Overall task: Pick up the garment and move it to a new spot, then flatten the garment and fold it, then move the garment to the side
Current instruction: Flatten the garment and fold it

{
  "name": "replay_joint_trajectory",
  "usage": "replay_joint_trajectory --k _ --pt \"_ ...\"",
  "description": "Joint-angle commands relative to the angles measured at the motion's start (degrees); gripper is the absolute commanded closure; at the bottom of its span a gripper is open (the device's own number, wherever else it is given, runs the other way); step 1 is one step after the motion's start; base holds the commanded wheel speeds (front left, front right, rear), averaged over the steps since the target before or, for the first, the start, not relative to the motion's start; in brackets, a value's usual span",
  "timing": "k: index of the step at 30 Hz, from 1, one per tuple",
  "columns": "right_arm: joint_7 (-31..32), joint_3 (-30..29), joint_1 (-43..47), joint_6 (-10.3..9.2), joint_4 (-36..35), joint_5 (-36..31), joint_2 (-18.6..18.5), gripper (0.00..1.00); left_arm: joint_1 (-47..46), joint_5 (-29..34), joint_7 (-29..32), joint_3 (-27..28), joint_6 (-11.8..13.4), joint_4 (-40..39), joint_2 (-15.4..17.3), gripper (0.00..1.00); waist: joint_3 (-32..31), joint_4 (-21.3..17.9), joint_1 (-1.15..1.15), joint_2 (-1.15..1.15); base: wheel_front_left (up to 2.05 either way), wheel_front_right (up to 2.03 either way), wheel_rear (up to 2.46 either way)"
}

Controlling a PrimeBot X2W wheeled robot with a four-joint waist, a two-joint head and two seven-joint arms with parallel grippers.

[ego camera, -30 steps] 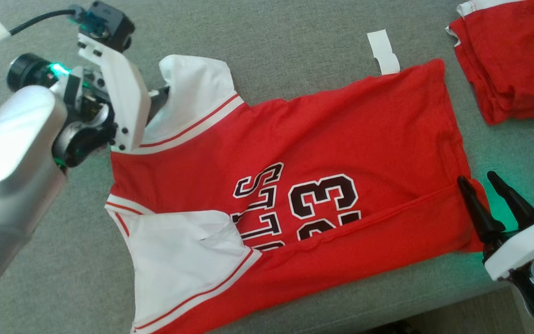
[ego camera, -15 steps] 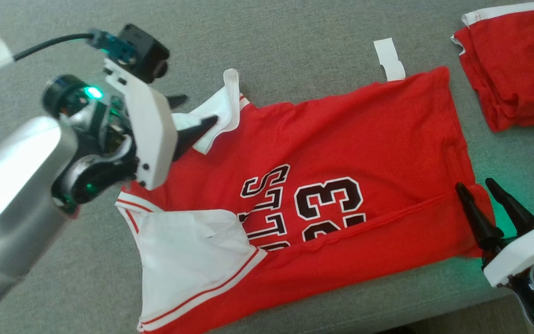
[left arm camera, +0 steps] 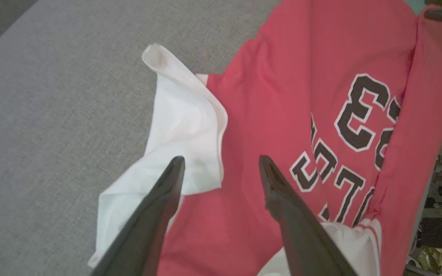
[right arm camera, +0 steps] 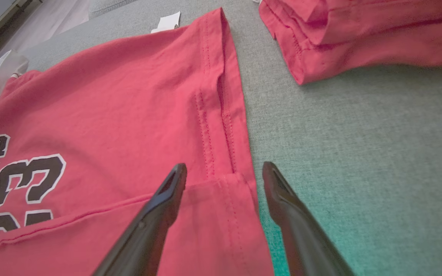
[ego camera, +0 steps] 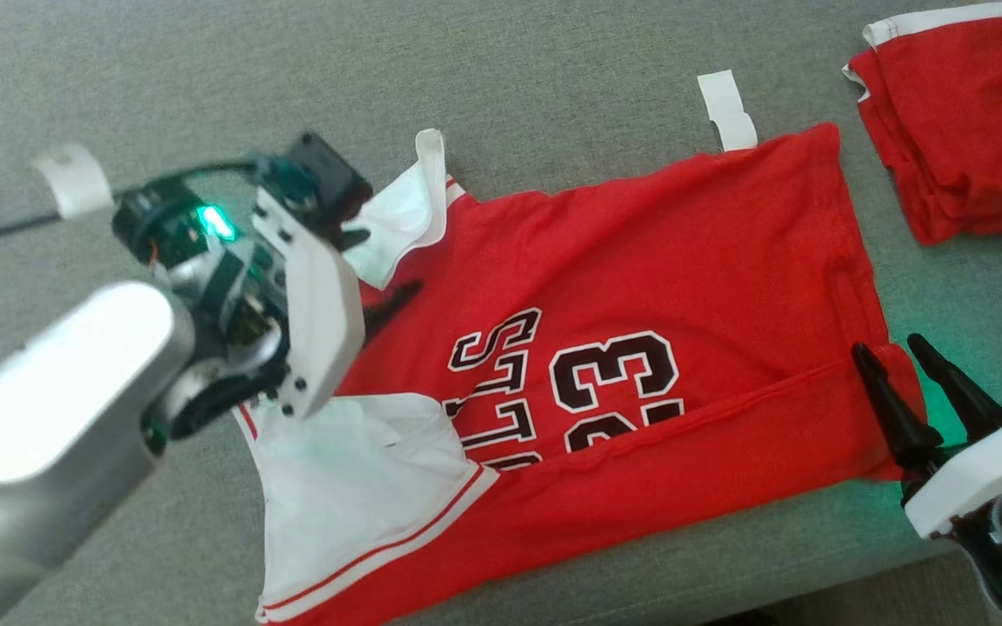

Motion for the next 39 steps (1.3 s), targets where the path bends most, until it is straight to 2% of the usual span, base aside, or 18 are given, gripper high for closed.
replay_joint_trajectory --k 1,8,13,25,26,27,28,29,39 --pt "-0.1 0.2 1.0 0.39 -1.6 0.1 -1.2 0.00 -1.1 1.0 -0.2 2.5 -0.3 -1.6 2.3 0.00 0.0 0.0 0.00 0.00 0.00 0.00 0.00" --pt "-0.1 0.3 0.7 0.39 -2.0 0.3 -1.2 0.00 0.4 5.1 -3.2 0.2 -0.3 0.1 1.7 0.00 0.8 0.0 0.00 0.00 0.00 0.00 0.00" --pt "-0.3 0.5 0.1 0.39 -1.9 0.6 -1.4 0.00 -0.2 10.3 -7.0 -0.9 -0.1 3.2 1.8 0.00 1.5 -0.1 0.00 0.00 0.00 0.00 0.00" --pt "-0.5 1.3 -0.6 0.39 -1.2 1.2 -1.9 0.00 -1.0 12.7 -11.1 -1.1 0.3 6.0 0.2 0.00 1.7 0.0 0.00 0.00 0.00 0.00 0.00" --pt "-0.6 1.4 -0.7 0.39 -1.1 1.3 -1.9 0.00 -1.1 12.8 -11.4 -1.1 0.3 6.2 0.2 0.17 1.6 0.0 0.00 0.00 0.00 0.00 0.00" --pt "-0.6 1.5 -0.8 0.39 -1.1 1.4 -1.9 0.00 -1.1 13.2 -12.0 -1.1 0.4 6.3 0.2 0.53 1.6 -0.1 0.00 0.00 0.00 0.00 0.00" --pt "-0.7 1.6 -0.9 0.39 -1.0 1.4 -2.0 0.00 -1.2 13.6 -12.6 -1.1 0.4 6.3 0.2 0.82 1.6 -0.1 0.00 0.00 0.00 0.00 0.00" --pt "-0.8 1.7 -0.9 0.39 -0.9 1.5 -2.1 0.00 -1.3 13.9 -13.0 -1.1 0.4 6.5 0.2 1.00 1.5 -0.1 0.00 0.00 0.00 0.00 0.00" --pt "-0.1 2.3 -4.4 0.39 -1.8 2.3 -3.4 0.00 -3.9 16.6 -15.5 -0.8 -0.1 7.1 1.5 1.00 0.0 0.4 0.00 0.00 0.00 0.00 0.00"
